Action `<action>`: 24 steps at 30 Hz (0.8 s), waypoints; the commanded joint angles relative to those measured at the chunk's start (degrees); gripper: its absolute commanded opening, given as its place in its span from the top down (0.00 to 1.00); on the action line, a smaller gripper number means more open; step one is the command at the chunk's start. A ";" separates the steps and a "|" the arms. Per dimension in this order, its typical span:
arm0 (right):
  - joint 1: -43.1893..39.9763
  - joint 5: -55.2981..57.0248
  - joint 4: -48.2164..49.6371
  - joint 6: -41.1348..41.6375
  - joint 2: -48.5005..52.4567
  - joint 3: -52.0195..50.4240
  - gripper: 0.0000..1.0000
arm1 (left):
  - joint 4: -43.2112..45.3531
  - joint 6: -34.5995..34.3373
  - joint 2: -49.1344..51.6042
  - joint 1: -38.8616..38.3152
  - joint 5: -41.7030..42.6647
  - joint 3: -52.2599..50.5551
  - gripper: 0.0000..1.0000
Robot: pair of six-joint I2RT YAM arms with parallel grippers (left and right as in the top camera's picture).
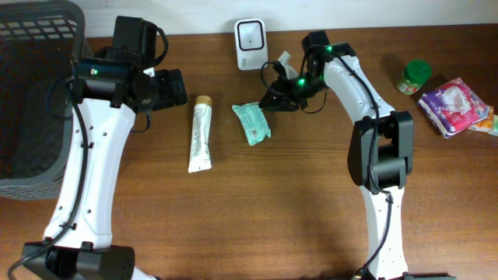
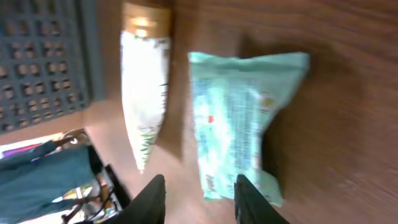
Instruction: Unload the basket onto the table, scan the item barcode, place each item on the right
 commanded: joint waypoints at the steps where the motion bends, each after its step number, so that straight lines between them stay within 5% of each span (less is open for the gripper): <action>1: 0.15 4.17 -0.13 1.18 0.09 0.11 0.61 | 0.07 0.26 0.09 -0.26 -0.42 0.04 0.01; 6: 0.15 4.22 0.66 1.14 0.09 0.11 0.27 | 0.07 0.26 0.11 -0.26 -0.39 0.04 0.01; 8: 0.15 4.37 1.92 1.18 0.11 -0.15 0.24 | 0.07 0.26 0.11 -0.26 -0.42 0.04 0.01; 19: 4.68 4.76 15.06 3.32 0.13 -10.29 0.22 | 0.07 0.26 0.11 -0.26 -0.42 0.04 0.01; 22: 6.19 13.16 16.87 8.11 0.13 -12.44 0.23 | 0.07 0.26 0.11 -0.26 -0.42 0.04 0.01; 24: 6.23 13.20 17.14 8.09 0.15 -13.16 0.28 | 0.07 0.26 0.11 -0.26 -0.42 0.04 0.01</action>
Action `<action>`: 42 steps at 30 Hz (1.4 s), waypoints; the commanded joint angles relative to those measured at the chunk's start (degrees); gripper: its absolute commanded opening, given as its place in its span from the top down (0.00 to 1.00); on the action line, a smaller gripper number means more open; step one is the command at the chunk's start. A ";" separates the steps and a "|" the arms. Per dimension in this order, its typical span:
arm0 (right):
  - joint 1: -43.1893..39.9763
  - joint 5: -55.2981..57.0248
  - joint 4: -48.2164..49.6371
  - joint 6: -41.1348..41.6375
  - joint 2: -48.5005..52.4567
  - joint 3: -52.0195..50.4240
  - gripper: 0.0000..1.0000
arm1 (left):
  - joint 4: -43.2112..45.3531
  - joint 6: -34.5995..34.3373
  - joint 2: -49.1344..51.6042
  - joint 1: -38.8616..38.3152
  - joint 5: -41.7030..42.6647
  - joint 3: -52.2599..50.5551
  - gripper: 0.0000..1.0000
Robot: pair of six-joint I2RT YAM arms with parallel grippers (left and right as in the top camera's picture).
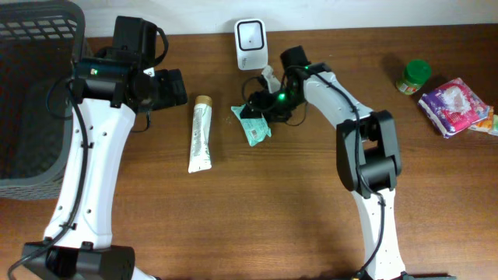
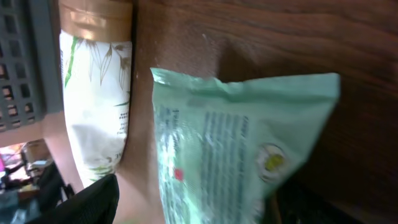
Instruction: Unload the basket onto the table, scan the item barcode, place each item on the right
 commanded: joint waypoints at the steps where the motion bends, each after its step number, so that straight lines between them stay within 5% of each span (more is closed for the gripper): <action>1: 0.48 6.45 -0.20 1.95 0.50 -2.69 0.35 | 0.04 0.26 0.11 -0.26 -0.42 0.04 0.01; 4: 0.48 6.45 -0.61 1.92 0.50 -2.69 0.71 | 0.04 0.26 0.09 -0.26 -0.42 0.04 0.01; 9: 0.52 4.90 -1.27 1.97 0.44 -2.64 0.96 | 0.04 0.26 0.11 -0.26 -0.42 0.04 0.01; 13: -0.66 11.91 -7.96 1.95 -0.76 2.73 0.96 | 0.04 0.26 0.09 -0.26 -0.39 0.04 0.01; 19: 0.39 46.66 -26.40 5.77 -2.64 20.50 0.96 | 0.04 0.26 0.11 -0.26 -0.42 0.04 0.01; 25: 3.30 80.17 -29.53 14.60 -1.68 16.52 0.96 | 0.04 0.26 0.11 -0.26 -0.42 0.04 0.01; 42: 7.87 76.19 -22.45 15.23 -0.26 2.64 0.87 | 0.04 0.26 0.11 -0.26 -0.39 0.04 0.01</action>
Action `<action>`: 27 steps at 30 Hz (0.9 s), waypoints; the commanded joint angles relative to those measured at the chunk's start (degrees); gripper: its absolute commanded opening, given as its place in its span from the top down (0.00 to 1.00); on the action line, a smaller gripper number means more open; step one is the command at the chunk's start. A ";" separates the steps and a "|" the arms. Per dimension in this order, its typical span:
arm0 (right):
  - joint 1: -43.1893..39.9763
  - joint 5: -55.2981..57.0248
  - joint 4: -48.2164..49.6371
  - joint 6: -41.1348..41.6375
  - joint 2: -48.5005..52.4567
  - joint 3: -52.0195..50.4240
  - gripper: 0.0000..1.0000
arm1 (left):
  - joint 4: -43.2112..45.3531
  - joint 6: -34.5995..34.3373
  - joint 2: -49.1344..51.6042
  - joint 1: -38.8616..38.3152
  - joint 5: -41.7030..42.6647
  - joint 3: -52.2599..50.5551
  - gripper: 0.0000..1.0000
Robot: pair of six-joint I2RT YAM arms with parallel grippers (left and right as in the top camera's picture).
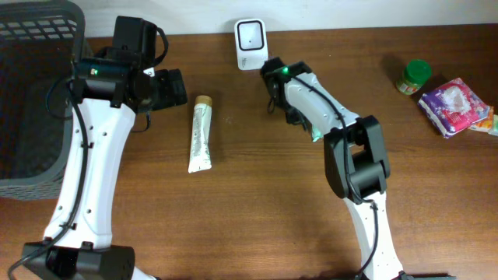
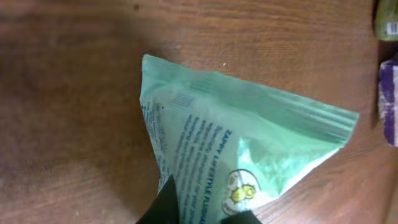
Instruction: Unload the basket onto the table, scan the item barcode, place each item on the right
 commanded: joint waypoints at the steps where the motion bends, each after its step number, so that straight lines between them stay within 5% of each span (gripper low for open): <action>1: 2.34 -1.55 -0.20 0.66 0.22 -1.29 0.78 | 0.04 0.26 0.11 -0.26 -0.42 0.04 0.01; 5: 6.14 -5.62 0.07 0.66 0.22 -1.25 0.46 | 0.04 0.26 0.11 -0.26 -0.39 0.04 0.01; 13: 12.48 0.57 -1.60 -1.11 0.20 2.14 0.45 | 0.04 0.26 0.11 -0.26 -0.39 0.04 0.01; 20: 11.06 7.74 -4.02 -1.11 0.20 2.62 0.83 | 0.04 0.26 0.11 -0.26 -0.42 0.04 0.01; 24: 10.23 4.68 -4.00 -2.38 0.20 2.60 0.96 | 0.04 0.26 0.11 -0.26 -0.42 0.04 0.01; 27: 10.10 6.23 -4.02 -2.38 0.20 2.60 0.96 | 0.04 0.26 0.09 -0.26 -0.39 0.04 0.01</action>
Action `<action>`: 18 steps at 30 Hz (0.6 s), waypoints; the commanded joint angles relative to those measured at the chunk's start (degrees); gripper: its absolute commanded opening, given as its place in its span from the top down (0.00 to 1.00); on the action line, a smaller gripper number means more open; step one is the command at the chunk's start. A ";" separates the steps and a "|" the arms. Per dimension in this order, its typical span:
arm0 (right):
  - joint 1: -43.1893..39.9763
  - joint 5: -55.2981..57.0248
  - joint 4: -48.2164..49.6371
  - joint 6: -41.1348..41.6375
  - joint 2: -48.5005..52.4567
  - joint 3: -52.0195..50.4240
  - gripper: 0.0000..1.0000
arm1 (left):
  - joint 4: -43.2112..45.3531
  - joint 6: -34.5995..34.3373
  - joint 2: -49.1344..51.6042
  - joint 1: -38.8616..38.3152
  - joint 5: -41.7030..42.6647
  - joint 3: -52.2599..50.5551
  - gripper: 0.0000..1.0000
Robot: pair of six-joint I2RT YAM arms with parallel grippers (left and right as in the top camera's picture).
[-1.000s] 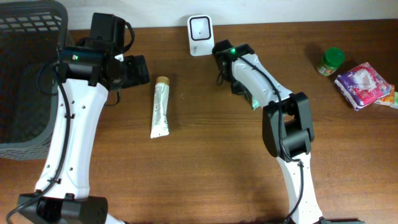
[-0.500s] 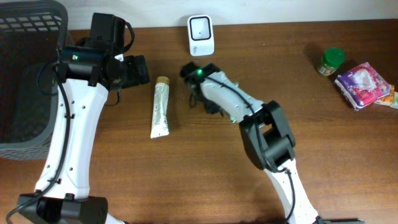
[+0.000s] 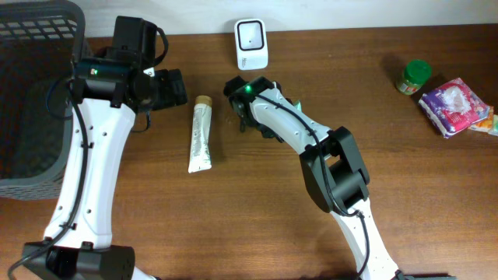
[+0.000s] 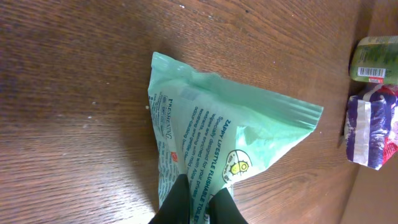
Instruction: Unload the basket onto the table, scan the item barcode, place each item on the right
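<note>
A pale green wipes pack (image 4: pixel 230 134) hangs from my right gripper (image 4: pixel 203 182), whose black fingers (image 4: pixel 180 199) are shut on its lower edge. In the overhead view the right wrist (image 3: pixel 246 92) covers the pack almost wholly; only a green sliver (image 3: pixel 296 103) shows. The white barcode scanner (image 3: pixel 251 44) stands at the table's back edge, just behind that wrist. My left gripper (image 3: pixel 168 87) hovers at the left, beside the basket, with nothing seen in it; its jaws cannot be made out.
A white tube with a gold cap (image 3: pixel 201 134) lies left of the right wrist. A dark grey basket (image 3: pixel 31 93) fills the far left. At the far right are a green jar (image 3: pixel 415 75) and a purple pack (image 3: pixel 451 105).
My right wrist has moved left, from just right of the scanner to just in front of it. The green pack is still held in the shut jaws. The left arm has not moved.
At first the green pack lay beside the tube, with my right gripper open close by. Then the gripper was at the pack, jaws around it. Then the pack was gone from that spot, held in the shut jaws right of the scanner. Now it hangs in front of the scanner.
</note>
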 commanded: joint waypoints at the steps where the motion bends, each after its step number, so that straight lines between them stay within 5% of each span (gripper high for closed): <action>1: -0.28 5.70 -0.24 0.09 0.20 1.11 0.96 | 0.04 0.26 0.09 -0.26 -0.42 0.04 0.01; 4: -0.90 13.73 0.15 0.26 0.20 1.07 0.96 | 0.04 0.26 0.09 -0.26 -0.42 0.04 0.01; 12: -4.17 7.63 4.57 0.26 0.22 -4.28 0.96 | 0.04 0.26 0.09 -0.26 -0.39 0.04 0.01; 16: -3.28 -9.18 4.83 0.26 0.22 -5.16 0.96 | 0.04 0.26 0.09 -0.26 -0.42 0.04 0.01; 18: -2.51 -15.23 5.46 0.28 0.22 -5.14 0.77 | 0.04 0.26 0.09 -0.26 -0.42 0.04 0.01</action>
